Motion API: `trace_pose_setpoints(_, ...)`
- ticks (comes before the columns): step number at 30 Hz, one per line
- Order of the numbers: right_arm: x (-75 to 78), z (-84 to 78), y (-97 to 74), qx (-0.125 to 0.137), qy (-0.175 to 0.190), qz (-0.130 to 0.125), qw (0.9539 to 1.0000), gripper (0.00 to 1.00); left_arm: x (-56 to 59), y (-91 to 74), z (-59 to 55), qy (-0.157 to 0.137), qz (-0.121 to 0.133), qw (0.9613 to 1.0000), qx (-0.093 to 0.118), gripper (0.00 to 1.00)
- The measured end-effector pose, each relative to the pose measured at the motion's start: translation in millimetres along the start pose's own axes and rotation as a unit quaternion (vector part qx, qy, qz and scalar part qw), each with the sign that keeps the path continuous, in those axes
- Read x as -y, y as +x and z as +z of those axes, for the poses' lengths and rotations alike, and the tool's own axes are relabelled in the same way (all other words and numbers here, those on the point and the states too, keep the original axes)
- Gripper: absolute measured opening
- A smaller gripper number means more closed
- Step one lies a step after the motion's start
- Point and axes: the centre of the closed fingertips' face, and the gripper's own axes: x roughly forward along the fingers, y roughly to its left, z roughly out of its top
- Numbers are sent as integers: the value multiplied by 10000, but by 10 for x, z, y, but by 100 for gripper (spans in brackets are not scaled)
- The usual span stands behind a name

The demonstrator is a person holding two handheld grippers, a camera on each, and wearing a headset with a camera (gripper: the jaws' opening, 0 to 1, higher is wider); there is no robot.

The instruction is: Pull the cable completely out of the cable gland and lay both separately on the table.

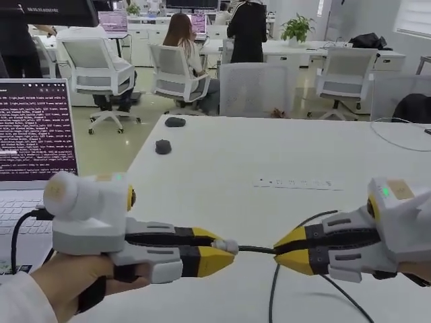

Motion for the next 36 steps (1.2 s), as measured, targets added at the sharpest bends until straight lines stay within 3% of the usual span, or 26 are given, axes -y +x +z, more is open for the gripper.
trace_pose_setpoints(11, 27, -9, -6, 8, 94, -25, 10000, 8, 33, 22, 30, 87, -139, 9999, -55, 16)
trace_pose_setpoints(16, 13, 127, 39, 83, -30, 3, 10000, 18, 48, 70, 24, 91, -173, 9998, -71, 16)
trace_pose_setpoints(22, -79, 303, 165, 166, -362, 257, 9989, 22, 109, 142, 13, 102, -265, 9996, -85, 16)
trace_pose_setpoints(27, -146, 341, 229, 125, -544, 469, 9973, 18, 114, 141, 25, 92, -269, 9996, -48, 16)
trace_pose_setpoints(30, -201, 310, 234, 78, -584, 659, 9961, 6, 103, 120, 30, 91, -238, 9997, -31, 16)
trace_pose_setpoints(36, -194, 304, 258, 88, -549, 642, 9964, 5, 88, 107, 14, 69, -198, 9998, -26, 16)
